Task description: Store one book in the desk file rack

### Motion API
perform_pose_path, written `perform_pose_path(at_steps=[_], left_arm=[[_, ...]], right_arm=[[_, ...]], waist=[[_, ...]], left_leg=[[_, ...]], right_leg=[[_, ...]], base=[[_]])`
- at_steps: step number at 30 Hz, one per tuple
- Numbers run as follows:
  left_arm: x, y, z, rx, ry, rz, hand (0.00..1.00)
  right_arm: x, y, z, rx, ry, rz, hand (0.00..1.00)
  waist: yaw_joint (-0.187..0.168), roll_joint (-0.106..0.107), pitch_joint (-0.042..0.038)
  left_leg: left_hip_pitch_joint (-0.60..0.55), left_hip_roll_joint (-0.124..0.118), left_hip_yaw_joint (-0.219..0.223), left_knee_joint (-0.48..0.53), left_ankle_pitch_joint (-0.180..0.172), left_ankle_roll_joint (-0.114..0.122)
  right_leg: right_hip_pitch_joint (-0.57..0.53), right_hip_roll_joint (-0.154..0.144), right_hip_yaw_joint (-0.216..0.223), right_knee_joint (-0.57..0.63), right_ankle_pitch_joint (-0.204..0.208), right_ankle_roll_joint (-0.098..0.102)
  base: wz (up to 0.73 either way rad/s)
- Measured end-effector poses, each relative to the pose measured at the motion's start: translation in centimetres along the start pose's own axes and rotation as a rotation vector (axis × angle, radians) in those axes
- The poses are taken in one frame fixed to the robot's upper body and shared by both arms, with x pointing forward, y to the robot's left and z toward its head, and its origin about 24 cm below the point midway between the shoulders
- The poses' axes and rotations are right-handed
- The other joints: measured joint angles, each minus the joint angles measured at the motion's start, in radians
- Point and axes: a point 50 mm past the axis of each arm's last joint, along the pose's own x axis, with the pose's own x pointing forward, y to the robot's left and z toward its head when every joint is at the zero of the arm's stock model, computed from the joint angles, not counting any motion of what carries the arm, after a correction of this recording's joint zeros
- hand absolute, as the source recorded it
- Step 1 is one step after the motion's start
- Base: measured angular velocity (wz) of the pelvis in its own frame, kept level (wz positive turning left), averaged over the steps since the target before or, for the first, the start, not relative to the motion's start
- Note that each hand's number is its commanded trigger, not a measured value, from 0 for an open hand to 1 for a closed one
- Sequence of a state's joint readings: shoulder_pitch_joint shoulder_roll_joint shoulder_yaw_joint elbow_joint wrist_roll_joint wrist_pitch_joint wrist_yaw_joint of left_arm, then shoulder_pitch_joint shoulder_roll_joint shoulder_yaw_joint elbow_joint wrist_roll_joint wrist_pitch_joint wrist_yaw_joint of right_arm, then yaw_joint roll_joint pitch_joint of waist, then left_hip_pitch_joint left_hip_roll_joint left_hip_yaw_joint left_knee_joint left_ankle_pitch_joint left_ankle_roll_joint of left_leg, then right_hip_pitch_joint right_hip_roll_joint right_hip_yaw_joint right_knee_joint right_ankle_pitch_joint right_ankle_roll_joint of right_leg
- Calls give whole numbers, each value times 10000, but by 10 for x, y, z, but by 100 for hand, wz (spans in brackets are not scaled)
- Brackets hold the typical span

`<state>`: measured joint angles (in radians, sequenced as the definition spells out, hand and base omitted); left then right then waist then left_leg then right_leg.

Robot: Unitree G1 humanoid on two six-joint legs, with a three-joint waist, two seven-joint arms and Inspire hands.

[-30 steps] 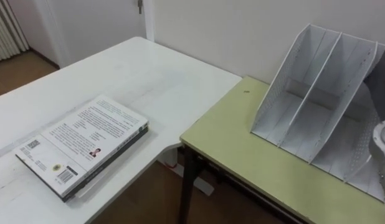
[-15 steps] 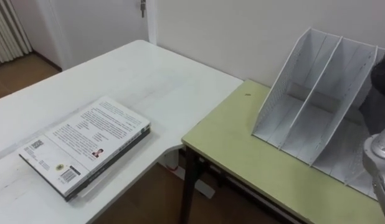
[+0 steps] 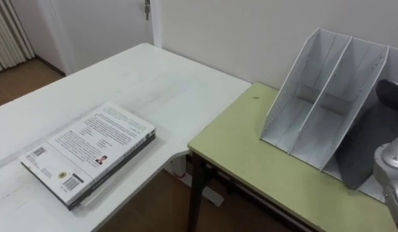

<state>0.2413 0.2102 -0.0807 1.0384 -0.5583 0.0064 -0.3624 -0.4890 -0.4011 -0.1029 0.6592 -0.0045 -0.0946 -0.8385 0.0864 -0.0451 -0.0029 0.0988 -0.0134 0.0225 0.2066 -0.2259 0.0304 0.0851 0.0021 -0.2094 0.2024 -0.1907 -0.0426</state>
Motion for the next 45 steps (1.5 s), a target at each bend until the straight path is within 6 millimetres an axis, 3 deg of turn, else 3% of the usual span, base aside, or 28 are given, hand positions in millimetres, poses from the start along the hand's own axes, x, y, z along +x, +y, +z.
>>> perform_pose_path(at_steps=[8,11,12,18,20,21,29,33,37,41,45], left_arm=[[0,0,0,10,6,16,27],[0,0,0,8,16,30,26],[0,1,-1,6,20,41,25],[-1,1,-1,48,36,83,14],[-1,2,-1,33,46,103,5],[-2,3,-1,41,42,118,0],[-2,5,-2,-24,31,189,0],[-2,6,-2,-4,16,292,0],[-3,6,-2,15,20,320,0],[-2,7,-2,-226,-1,348,0],[-1,6,0,-295,-150,345,0]], right_arm=[[0,0,0,-17,14,-1,22],[0,0,0,-18,12,-3,13],[0,0,0,-19,12,-3,0],[0,0,1,4,-29,-7,0],[0,0,4,117,-131,-56,0],[1,0,7,230,-219,-128,0],[2,-6,59,1936,-1927,-421,0],[-5,-11,91,2833,-3271,-543,0],[-10,-14,108,3301,-4159,-337,0],[-28,-18,125,3893,-5049,652,0],[-57,-14,124,3818,-5681,2809,0]], waist=[[0,51,15],[-1,87,5],[-1,99,0],[-2,121,-23],[2,113,-56],[6,98,-64],[11,-5,-87],[0,13,-64],[5,40,-31],[18,87,-2],[6,79,-4]], left_leg=[[-3,0,1,0,0,0],[-7,0,1,0,0,0],[-8,-1,1,0,0,0],[-18,2,39,-11,0,0],[-37,2,69,-26,0,0],[-40,4,79,-28,1,1],[-27,3,8,-52,1,1],[24,4,9,-35,0,1],[64,8,19,-35,0,0],[170,22,156,-124,-5,-3],[179,29,247,-188,-6,-1]], right_leg=[[-4,0,1,-4,0,1],[-11,-2,2,-4,-1,2],[-11,-1,2,-4,-2,2],[-49,14,81,7,-3,2],[-132,21,104,20,-5,4],[-140,25,103,35,-5,4],[-97,28,88,13,-4,3],[2,27,63,4,-3,3],[29,23,68,9,-2,1],[-37,8,182,33,-17,6],[-86,17,283,38,-12,9]], base=[[0],[0],[0],[-1],[-6],[-5],[0],[0],[0],[-8],[-7]])
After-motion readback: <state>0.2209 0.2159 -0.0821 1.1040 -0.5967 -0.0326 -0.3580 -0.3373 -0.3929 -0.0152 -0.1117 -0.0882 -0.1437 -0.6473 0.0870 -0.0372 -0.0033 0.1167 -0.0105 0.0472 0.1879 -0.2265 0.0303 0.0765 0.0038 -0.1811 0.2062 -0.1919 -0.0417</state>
